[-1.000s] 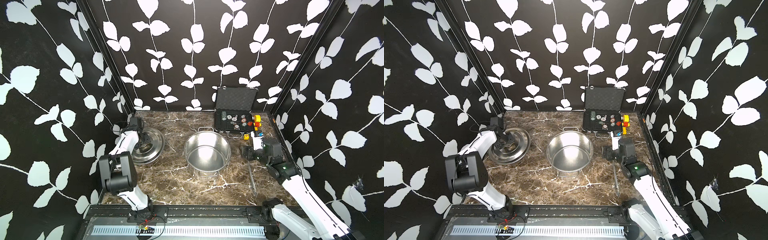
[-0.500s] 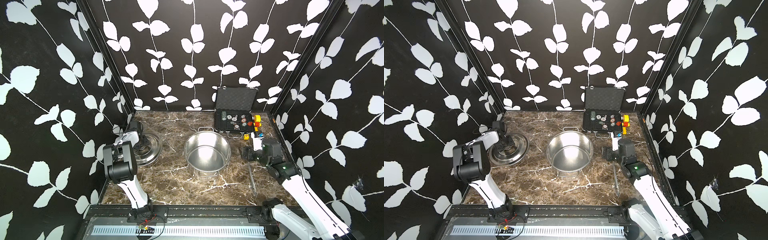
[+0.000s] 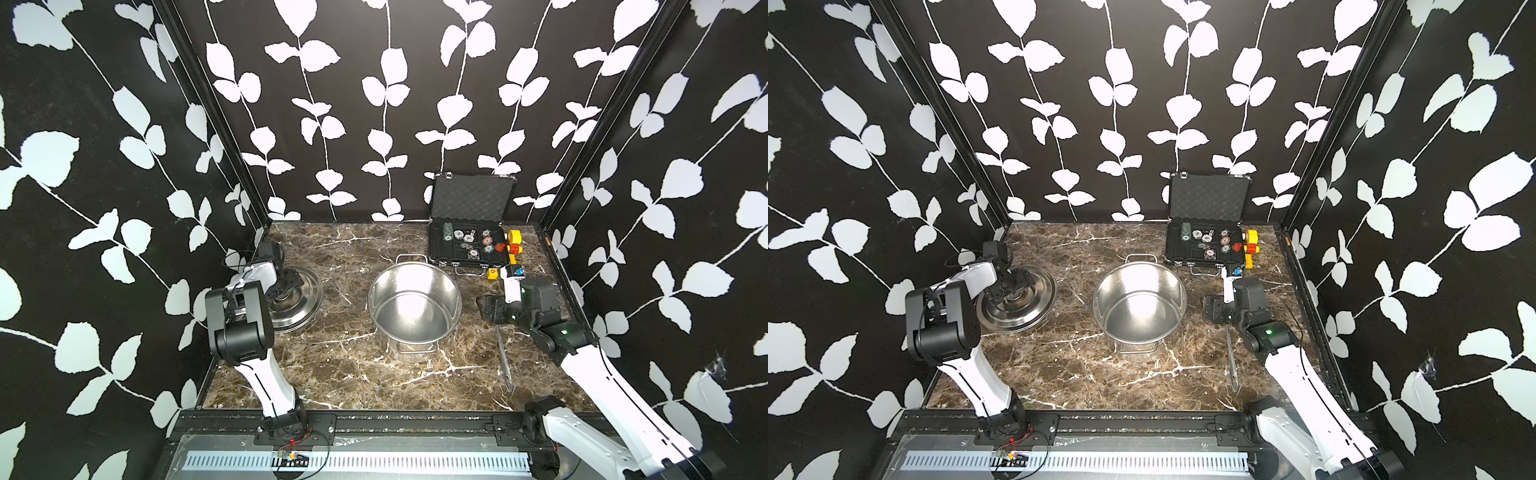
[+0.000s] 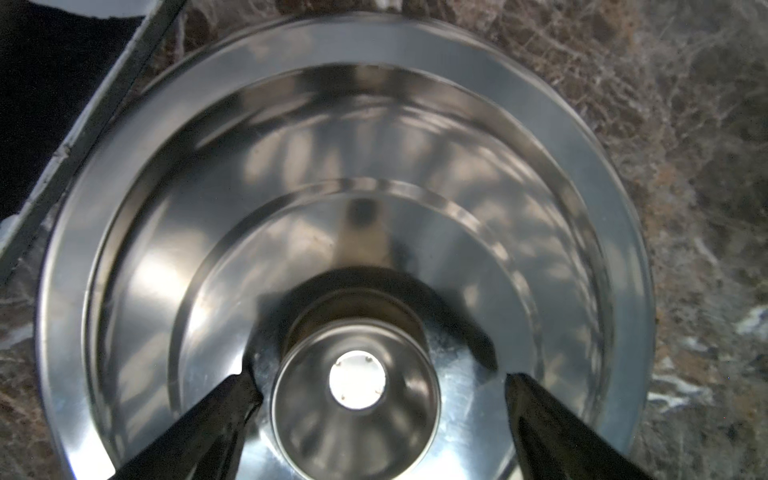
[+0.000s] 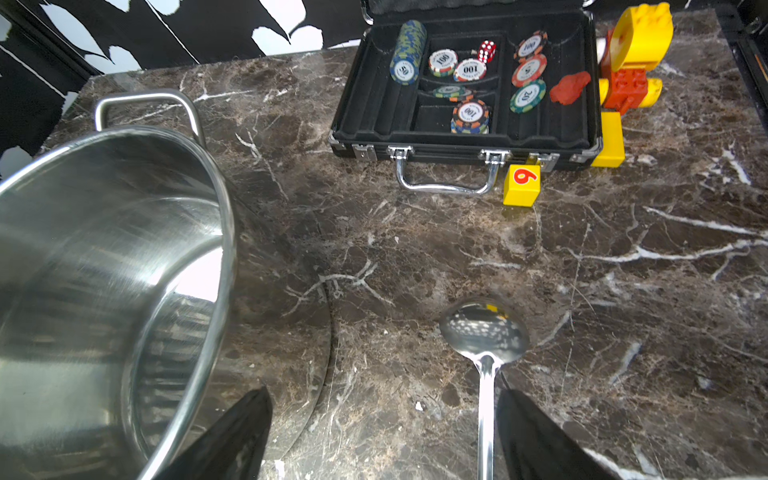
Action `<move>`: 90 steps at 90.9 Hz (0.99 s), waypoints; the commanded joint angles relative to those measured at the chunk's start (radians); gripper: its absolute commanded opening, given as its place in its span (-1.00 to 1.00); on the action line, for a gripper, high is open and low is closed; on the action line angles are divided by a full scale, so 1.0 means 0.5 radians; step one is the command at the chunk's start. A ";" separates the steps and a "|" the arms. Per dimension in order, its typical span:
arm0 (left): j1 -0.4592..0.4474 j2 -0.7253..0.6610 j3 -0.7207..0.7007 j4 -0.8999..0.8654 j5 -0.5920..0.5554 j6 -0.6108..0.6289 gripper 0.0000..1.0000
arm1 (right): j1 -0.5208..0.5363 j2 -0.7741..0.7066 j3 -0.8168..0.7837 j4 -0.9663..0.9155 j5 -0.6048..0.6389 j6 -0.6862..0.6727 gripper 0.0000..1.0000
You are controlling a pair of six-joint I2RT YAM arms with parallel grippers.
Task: Stir the soup with a spoon
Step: Place the lid at the center of the board, then pick up the spoon from the center of the board.
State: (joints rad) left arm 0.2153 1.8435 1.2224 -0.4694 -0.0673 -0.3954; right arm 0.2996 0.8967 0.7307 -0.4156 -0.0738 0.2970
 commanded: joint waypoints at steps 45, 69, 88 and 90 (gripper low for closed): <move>-0.257 -1.023 0.354 -0.356 0.341 0.244 0.97 | -0.362 0.268 -0.277 -0.138 -0.275 0.324 0.55; -0.645 -1.489 -0.030 0.054 1.207 0.493 0.97 | -0.507 0.623 -0.236 -0.043 -0.366 0.172 0.31; -0.647 -1.814 -0.347 0.160 1.253 0.723 0.94 | -0.516 0.761 -0.224 0.000 -0.369 0.158 -0.04; -0.648 -1.826 -0.357 0.157 1.246 0.739 0.94 | -0.516 0.768 -0.227 0.001 -0.364 0.161 -0.08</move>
State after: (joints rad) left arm -0.1104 0.9947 1.0740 -0.4591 0.4961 -0.1181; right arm 0.0456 1.2610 0.5980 -0.4427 -0.2474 0.3878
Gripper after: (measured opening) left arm 0.972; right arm 0.494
